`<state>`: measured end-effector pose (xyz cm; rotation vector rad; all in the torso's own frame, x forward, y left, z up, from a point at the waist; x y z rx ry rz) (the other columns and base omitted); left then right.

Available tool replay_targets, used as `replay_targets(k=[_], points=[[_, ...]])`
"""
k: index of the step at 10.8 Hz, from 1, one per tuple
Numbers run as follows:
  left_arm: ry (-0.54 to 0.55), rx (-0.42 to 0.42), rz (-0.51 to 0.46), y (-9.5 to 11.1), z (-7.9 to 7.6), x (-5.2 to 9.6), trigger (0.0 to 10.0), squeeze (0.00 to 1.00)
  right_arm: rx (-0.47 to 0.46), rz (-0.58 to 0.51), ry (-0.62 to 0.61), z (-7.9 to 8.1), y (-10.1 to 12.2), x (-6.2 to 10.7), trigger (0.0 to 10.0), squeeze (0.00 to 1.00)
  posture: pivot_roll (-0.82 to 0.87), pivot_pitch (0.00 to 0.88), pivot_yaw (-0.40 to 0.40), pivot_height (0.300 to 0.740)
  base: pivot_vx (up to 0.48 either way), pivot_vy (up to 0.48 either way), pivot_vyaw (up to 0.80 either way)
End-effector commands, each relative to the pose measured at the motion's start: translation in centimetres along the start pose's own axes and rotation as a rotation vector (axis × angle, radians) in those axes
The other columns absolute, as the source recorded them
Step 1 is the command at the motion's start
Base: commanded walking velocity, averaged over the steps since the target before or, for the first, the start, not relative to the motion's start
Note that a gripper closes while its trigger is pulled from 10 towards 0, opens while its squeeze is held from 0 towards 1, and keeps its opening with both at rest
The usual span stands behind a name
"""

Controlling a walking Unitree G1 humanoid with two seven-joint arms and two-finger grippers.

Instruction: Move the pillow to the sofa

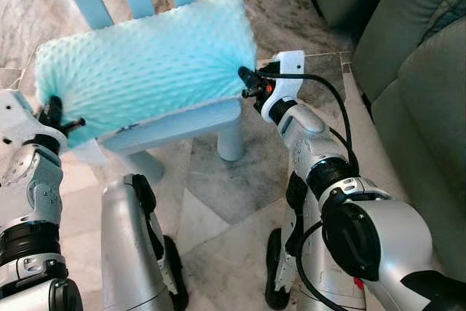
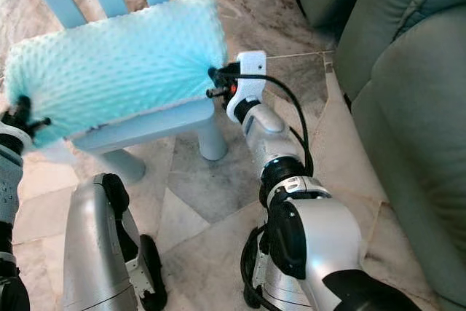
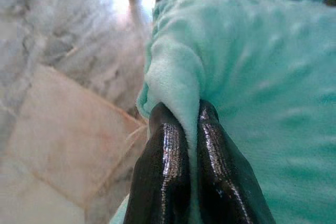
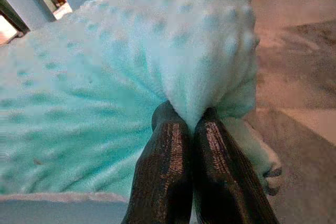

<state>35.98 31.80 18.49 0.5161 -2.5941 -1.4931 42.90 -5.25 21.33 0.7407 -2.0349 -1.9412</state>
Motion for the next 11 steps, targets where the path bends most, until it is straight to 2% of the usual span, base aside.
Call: replay_targets(k=[1,2,3,4,5,6,7,8,9,10,11], points=[[0.035,-0.038,-0.075,1.0,0.9,0.7,0.0,0.0,0.03,-0.085,-0.017,-0.7,1.5,0.1,0.0,0.0,0.14,0.323,-0.036,0.403,0.0,0.0,0.0],[0.007,-0.095,-0.135,1.4,-0.1,1.4,0.0,0.0,0.123,-0.17,-0.013,-0.8,3.1,0.3,0.0,0.0,0.11,0.285,-0.038,0.403,0.0,0.0,0.0],[-0.019,-0.122,-0.144,1.1,-0.8,1.6,0.0,0.0,0.158,-0.193,-0.024,-1.0,3.4,0.6,0.0,0.0,0.09,0.258,-0.039,0.403,0.0,0.0,0.0],[-0.039,-0.168,-0.166,-0.1,-2.2,2.7,0.0,0.0,0.199,-0.233,-0.072,-1.8,3.8,1.6,0.0,0.0,0.07,0.208,-0.04,0.403,0.0,0.0,0.0],[-0.055,-0.212,-0.17,-1.1,-3.1,3.7,0.0,0.0,0.195,-0.239,-0.119,-2.4,3.5,2.6,0.0,0.0,0.05,0.15,-0.043,0.403,0.0,0.0,0.0],[-0.059,-0.255,-0.185,-1.7,-3.8,4.5,0.0,0.0,0.21,-0.239,-0.147,-2.6,3.2,3.5,0.0,0.0,0.04,0.128,-0.042,0.403,0.0,0.0,0.0],[-0.099,-0.322,-0.222,-2.2,-5.1,5.6,0.0,0.0,0.216,-0.221,-0.205,-3.0,2.4,4.9,0.0,0.0,0.02,0.077,-0.042,0.403,0.0,0.0,0.0],[-0.109,-0.354,-0.241,-2.5,-5.6,5.9,0.0,0.0,0.237,-0.209,-0.231,-3.1,2.0,5.7,0.0,0.0,0.0,0.033,-0.04,0.403,0.0,0.0,0.0],[-0.121,-0.385,-0.263,-2.5,-6.1,6.3,0.0,0.0,0.257,-0.201,-0.253,-3.1,1.8,6.5,0.0,0.0,-0.01,0.013,-0.04,0.403,0.0,0.0,0.0],[-0.151,-0.392,-0.252,-3.4,-7.0,7.5,0.0,0.0,0.304,-0.167,-0.29,-3.1,1.3,8.8,0.0,0.0,-0.03,0.0,-0.031,0.403,0.0,0.0,0.0],[-0.162,-0.39,-0.238,-3.9,-7.3,7.8,0.0,0.0,0.329,-0.151,-0.309,-3.4,1.1,9.6,0.0,0.0,-0.05,0.0,-0.024,0.403,0.0,0.0,0.0]])
Point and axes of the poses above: a point about 5 cm out from each wrist's last joint towards the gripper, its own x axis pointing back from the gripper into the wrist, its own y axis along the axis of the wrist's last joint, z = x × y, the point moved 3 cm from there along -x, pointing out of the wrist towards the gripper, and after that the axes turned 14 degrees about x, right-handed, at the moved point
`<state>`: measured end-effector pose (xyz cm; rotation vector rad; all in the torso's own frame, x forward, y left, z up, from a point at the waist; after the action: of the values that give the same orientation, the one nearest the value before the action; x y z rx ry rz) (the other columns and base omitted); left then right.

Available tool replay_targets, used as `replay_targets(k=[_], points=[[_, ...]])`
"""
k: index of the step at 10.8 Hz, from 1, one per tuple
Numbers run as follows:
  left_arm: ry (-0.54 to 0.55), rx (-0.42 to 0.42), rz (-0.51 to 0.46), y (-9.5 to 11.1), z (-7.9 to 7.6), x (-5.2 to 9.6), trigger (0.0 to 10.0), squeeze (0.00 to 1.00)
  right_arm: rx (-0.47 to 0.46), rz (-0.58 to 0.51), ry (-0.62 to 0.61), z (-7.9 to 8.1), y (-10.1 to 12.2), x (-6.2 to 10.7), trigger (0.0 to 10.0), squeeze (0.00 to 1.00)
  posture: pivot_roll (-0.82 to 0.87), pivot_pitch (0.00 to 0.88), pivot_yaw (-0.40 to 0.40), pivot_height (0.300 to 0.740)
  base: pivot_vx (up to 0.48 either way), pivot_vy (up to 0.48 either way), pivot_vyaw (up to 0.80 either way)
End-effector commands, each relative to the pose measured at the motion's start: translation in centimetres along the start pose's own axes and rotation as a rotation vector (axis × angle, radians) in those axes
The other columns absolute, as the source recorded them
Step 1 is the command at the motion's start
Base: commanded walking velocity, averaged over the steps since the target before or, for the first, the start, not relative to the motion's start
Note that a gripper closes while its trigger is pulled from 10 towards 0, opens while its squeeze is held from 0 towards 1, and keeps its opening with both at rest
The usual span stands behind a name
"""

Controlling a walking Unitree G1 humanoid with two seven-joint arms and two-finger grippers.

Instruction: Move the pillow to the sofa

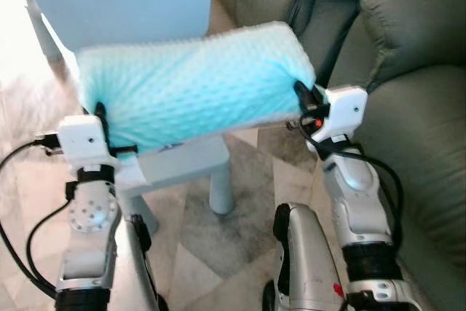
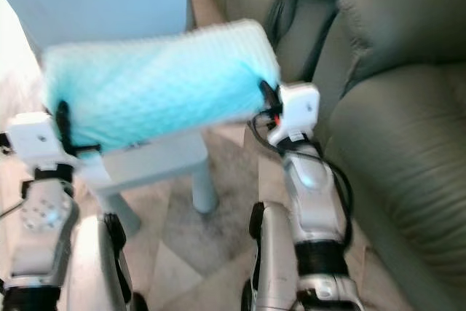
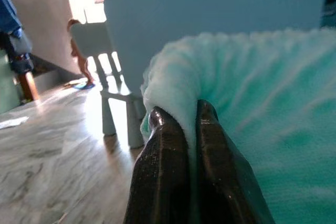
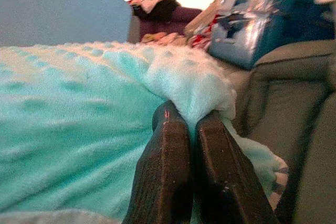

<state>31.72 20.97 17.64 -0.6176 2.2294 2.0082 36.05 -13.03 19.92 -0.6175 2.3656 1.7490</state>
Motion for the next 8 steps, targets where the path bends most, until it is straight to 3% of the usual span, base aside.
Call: replay_targets(k=[1,2,5,7,8], points=[[0.005,-0.012,0.011,-0.2,-0.1,0.4,0.0,0.0,0.03,-0.004,-0.049,-1.2,0.7,0.4,0.0,0.0,-0.07,0.0,-0.008,0.403,0.0,0.0,0.0],[0.016,-0.001,0.046,-0.9,-0.1,1.0,0.0,0.0,0.067,0.026,-0.093,-2.1,0.2,1.5,0.0,0.0,-0.09,0.0,0.005,0.403,0.0,0.0,0.0],[-0.005,0.018,0.093,-1.3,-0.6,1.6,0.0,0.0,0.09,0.083,-0.132,-2.9,0.1,3.4,0.0,0.0,-0.11,0.0,0.022,0.403,0.0,0.0,0.0],[-0.01,0.088,0.156,-2.0,-1.5,1.4,6.5,0.0,0.048,0.117,-0.1,-2.0,-0.1,3.3,0.0,0.0,-0.1,0.0,0.012,0.403,0.0,0.0,0.0],[-0.016,0.122,0.164,-1.8,-2.0,0.9,10.0,0.0,0.035,0.121,-0.059,-1.3,0.3,2.7,7.0,0.0,-0.1,0.0,0.007,0.403,0.0,0.0,0.0]])
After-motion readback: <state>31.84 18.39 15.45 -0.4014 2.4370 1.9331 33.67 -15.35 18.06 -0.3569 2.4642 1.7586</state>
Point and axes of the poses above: a point about 5 cm out from each wrist's last joint towards the gripper, its own x axis pointing back from the gripper into the wrist, its own y axis along the axis of the wrist's last joint, z = x × y, the point moved 3 cm from there along -x, pointing out of the wrist towards the gripper, and after that the axes turned 14 degrees about x, right-handed, at the moved point
